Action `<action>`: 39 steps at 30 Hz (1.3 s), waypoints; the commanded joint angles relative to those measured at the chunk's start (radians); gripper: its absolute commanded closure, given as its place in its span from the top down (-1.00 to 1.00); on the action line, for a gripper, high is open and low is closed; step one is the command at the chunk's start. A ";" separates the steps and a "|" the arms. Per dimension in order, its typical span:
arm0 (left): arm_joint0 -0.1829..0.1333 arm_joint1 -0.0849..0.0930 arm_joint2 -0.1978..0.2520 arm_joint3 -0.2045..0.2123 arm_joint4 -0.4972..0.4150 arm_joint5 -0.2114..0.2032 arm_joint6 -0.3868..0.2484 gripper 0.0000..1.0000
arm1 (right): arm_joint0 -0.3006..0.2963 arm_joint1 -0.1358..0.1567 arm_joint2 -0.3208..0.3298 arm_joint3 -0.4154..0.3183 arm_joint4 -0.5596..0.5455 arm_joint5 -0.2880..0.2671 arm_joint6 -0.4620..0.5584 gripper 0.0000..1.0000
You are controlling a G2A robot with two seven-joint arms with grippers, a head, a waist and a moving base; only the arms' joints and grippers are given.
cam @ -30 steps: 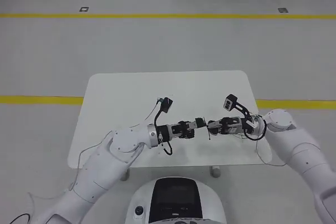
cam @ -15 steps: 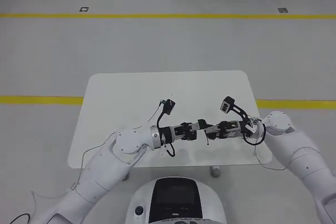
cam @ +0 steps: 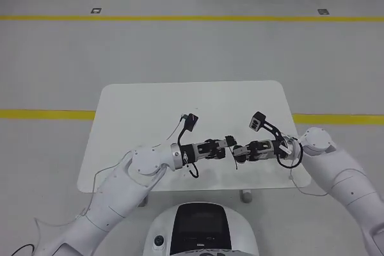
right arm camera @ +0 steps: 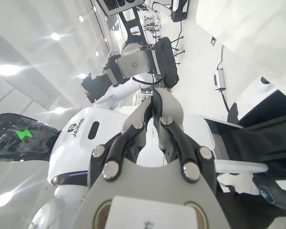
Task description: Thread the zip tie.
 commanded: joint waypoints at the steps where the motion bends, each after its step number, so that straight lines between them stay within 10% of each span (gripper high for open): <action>1: 0.001 0.001 -0.001 0.001 -0.001 0.000 -0.001 -0.28 | 0.002 0.002 -0.007 -0.001 0.000 0.000 0.000 -1.00; 16: -0.001 0.005 0.018 0.007 0.001 0.012 -0.009 -0.34 | 0.024 0.002 -0.049 0.007 0.020 -0.024 0.000 -1.00; 39: -0.016 0.007 0.042 0.034 -0.017 0.010 -0.006 -1.00 | 0.046 0.012 -0.083 0.009 0.039 -0.046 0.000 -1.00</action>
